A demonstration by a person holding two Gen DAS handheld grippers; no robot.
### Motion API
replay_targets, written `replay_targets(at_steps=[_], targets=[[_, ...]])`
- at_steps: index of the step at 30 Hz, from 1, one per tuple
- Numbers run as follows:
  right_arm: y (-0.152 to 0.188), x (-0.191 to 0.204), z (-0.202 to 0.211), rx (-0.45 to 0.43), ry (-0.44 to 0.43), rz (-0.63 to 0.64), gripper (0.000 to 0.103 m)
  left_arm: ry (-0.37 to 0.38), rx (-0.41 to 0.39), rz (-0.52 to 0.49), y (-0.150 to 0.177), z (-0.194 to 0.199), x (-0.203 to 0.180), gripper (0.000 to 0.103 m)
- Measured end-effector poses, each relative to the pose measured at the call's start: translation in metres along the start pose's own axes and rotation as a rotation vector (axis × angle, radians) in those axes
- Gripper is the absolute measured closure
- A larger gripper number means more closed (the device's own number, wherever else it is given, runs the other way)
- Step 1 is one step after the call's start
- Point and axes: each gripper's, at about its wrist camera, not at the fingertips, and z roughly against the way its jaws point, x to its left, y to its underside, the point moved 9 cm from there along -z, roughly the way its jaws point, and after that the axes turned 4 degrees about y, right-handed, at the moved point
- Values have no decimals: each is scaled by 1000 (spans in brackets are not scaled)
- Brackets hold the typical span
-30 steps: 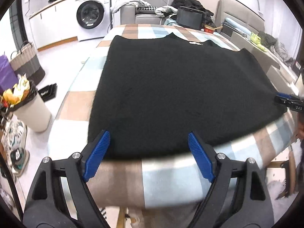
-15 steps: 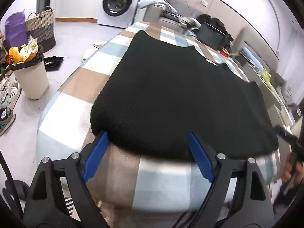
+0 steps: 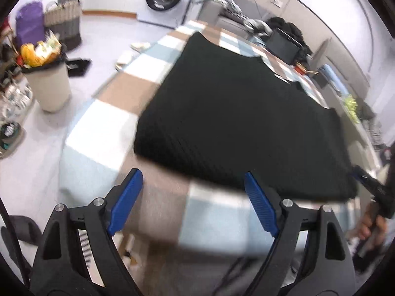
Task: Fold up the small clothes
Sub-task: 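Move the open left gripper to the side edge of the black sweater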
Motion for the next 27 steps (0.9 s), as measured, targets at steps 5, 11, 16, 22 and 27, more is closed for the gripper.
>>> replay_targets(at_steps=[5,11,16,22,27], targets=[[0,4,1,-1,-13,4,34,171,20,94,-5,-4,-8,18],[-1,10,0,-2,-24,18,34,199,-68,197,-33,-17,2,19],[0,9,-4,5,-22,14,34,72,-136,209,-52,-34,8,55],[4,6,-10,17,-11,13,34,69,-171,214,-64,-45,10,82],[2,-1,-4,4,0,0,34,77,-199,212,-65,-26,22,82]])
